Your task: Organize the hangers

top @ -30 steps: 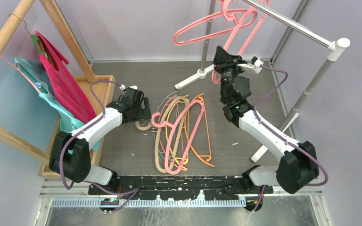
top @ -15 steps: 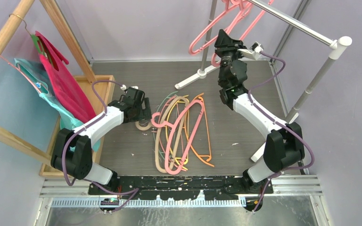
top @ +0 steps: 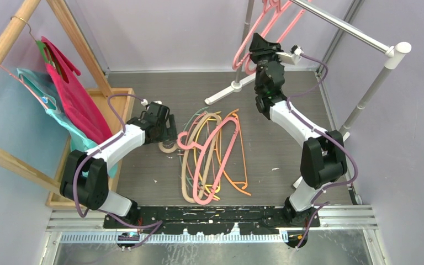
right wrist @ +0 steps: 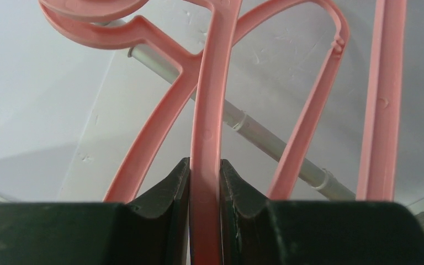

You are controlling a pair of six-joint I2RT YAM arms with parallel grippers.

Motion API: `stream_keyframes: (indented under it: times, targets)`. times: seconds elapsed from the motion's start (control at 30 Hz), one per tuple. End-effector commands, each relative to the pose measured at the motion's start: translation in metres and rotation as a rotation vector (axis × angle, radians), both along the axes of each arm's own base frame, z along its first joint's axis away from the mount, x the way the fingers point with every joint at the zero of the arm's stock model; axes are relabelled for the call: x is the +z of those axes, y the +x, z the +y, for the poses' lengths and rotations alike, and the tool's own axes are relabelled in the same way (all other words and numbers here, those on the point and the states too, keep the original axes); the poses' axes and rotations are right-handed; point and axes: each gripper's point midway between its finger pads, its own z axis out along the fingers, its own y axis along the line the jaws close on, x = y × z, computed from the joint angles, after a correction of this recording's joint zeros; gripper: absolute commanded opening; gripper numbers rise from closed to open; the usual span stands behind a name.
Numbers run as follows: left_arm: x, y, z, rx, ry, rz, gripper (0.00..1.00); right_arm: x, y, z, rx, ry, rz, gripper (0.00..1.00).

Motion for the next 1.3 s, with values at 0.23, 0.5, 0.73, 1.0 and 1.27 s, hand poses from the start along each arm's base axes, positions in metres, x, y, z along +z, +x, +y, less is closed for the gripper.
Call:
stream_keyframes:
  times: [0.23,0.5,0.73,1.0,1.27]
  targets:
    - [0.011,0.01,-0.001,0.0,0.013,-0.037,0.98,-0.045,0.018,0.032,0.155,-0.011,0.139,0.09]
    - [0.01,0.009,-0.002,0.001,0.004,-0.036,0.98,-0.051,-0.009,0.021,0.148,-0.016,0.157,0.45]
    - [0.012,0.009,-0.002,0.005,-0.002,-0.042,0.98,-0.016,-0.041,0.016,0.166,-0.102,0.101,0.89]
    - [0.009,0.008,-0.002,0.005,-0.004,-0.036,0.98,0.004,-0.095,-0.003,0.126,-0.247,0.095,1.0]
    - [0.011,0.009,-0.001,0.011,0.0,-0.045,0.98,-0.095,-0.142,0.019,0.231,-0.56,0.472,1.0]
